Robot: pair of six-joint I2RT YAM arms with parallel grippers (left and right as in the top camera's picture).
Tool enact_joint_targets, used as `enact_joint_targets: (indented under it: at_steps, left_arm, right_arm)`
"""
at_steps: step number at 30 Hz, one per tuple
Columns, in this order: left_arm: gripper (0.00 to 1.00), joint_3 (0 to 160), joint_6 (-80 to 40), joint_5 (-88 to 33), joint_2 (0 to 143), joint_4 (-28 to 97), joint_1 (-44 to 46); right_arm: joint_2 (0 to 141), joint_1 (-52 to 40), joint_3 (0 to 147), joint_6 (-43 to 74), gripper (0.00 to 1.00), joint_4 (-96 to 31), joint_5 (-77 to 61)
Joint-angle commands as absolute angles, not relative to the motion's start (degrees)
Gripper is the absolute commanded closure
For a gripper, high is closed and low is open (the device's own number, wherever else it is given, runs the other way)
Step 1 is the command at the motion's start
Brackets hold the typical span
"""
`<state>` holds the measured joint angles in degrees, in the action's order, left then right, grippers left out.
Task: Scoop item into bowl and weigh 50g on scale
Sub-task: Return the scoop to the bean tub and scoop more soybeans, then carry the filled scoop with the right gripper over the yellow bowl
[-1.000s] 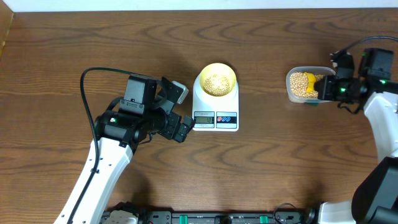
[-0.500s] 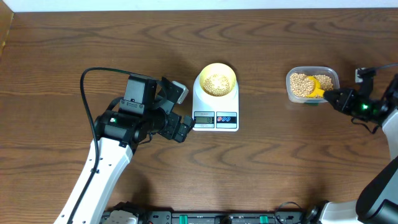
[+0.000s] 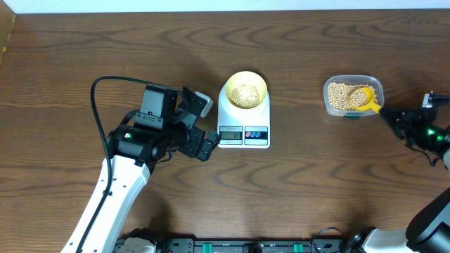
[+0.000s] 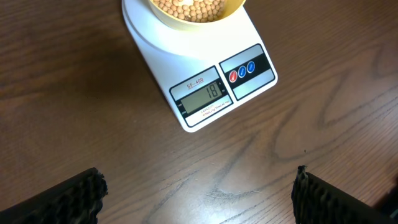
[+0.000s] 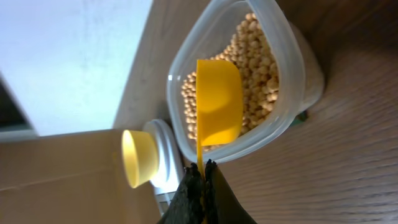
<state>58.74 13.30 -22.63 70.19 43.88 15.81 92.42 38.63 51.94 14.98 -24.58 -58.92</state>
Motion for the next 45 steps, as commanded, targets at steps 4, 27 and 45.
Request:
enact_joint_targets:
  at_steps: [4, 27, 45]
  left_arm:
    - [0.02, 58.8, 12.8, -23.6, 70.4, 44.1, 15.9]
    - [0.02, 58.8, 12.8, -23.6, 70.4, 44.1, 15.9]
    - [0.02, 58.8, 12.8, -23.6, 70.4, 44.1, 15.9]
  right_arm:
    - [92.7, 41.9, 51.5, 20.0, 0.99, -24.4, -65.4]
    - [92.7, 39.4, 51.5, 27.9, 0.99, -22.9, -81.5]
    - [92.7, 21.7, 51.5, 45.3, 0.99, -6.1, -80.0]
